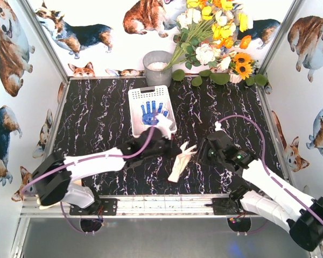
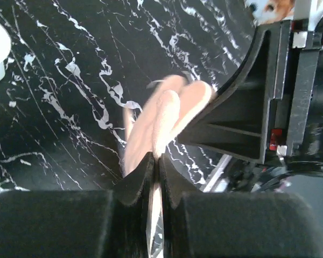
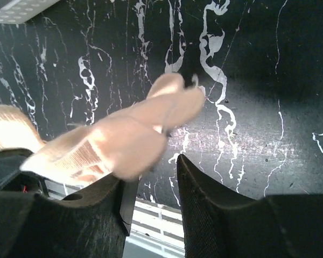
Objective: Put the gloves into the storage basket
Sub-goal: Adjust the glove at the center of the board.
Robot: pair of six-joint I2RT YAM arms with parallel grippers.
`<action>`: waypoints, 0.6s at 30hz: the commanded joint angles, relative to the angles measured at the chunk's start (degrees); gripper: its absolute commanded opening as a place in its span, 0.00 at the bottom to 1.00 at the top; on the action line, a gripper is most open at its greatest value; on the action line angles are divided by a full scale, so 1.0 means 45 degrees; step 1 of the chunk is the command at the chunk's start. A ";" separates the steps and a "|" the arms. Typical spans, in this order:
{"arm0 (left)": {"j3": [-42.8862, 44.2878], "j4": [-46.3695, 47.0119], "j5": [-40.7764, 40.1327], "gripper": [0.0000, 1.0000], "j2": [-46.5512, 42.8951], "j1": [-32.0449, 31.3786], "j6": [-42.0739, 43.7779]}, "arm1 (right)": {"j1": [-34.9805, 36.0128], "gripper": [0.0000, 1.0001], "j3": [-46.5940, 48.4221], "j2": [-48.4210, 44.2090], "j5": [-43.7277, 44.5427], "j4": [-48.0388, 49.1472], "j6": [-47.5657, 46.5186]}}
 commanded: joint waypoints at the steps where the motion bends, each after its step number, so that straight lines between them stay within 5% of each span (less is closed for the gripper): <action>1: -0.2314 0.1280 -0.0527 0.00 -0.0879 0.0760 -0.2987 | -0.0069 0.37 -0.0168 -0.0732 0.0208 0.0126 0.0024; 5: -0.4189 0.1753 0.0760 0.01 -0.0718 0.2477 -0.5084 | -0.0051 0.42 -0.0471 -0.0505 -0.0344 0.0685 0.0340; 8: -0.5193 0.2159 0.0898 0.11 -0.1166 0.3044 -0.5725 | -0.0040 0.42 -0.0532 -0.0158 -0.0790 0.1062 0.0491; 18: -0.5284 -0.1330 -0.0229 0.36 -0.3291 0.3326 -0.4060 | 0.0736 0.41 0.0034 0.1767 -0.1322 0.1685 0.0655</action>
